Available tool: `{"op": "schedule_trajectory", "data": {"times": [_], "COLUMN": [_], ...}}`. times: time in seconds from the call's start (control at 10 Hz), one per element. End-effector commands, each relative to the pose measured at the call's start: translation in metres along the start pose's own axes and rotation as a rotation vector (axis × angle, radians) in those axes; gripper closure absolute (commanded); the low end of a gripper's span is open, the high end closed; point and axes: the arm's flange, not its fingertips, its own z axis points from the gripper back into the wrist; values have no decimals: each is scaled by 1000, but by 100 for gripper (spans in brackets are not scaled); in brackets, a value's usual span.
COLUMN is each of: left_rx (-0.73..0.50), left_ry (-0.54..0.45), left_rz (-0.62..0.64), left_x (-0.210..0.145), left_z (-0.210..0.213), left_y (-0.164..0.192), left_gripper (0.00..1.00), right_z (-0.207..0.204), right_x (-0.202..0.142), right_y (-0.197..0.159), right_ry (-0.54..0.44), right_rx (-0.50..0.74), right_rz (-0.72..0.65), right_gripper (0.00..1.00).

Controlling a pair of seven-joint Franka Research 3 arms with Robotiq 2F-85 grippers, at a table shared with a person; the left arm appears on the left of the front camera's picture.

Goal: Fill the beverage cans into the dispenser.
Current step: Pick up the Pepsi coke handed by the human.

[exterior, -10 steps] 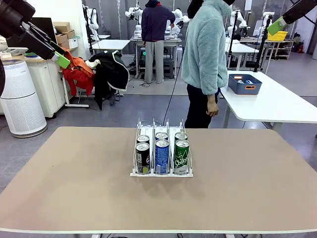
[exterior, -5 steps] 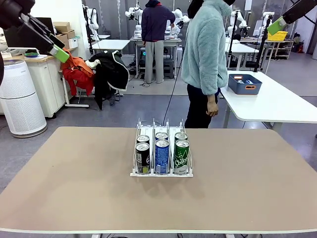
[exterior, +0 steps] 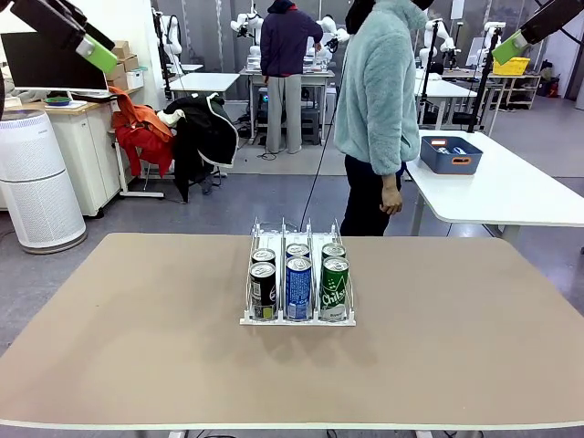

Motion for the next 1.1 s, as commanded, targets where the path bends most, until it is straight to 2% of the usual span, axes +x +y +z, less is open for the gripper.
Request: {"op": "schedule_trajectory", "data": {"times": [0.0, 0.1, 0.8, 1.0], "left_rx": [-11, 0, -1, -27], "left_ry": [-45, 0, -10, -16], "left_rz": [27, 0, 2, 103], "left_x": [-1, 0, 2, 9], "left_z": [-2, 0, 1, 6], "left_y": [3, 0, -1, -8], "left_gripper": [0, 0, 0, 0], "right_z": [-1, -1, -1, -1], "right_x": [0, 0, 0, 0], "right_y": [-1, -1, -1, -1], "right_ry": [-5, -5, -5, -5], "right_rx": [-7, -7, -7, -7], "right_rz": [-1, -1, -1, -1], "right_gripper": [0, 0, 0, 0]}}
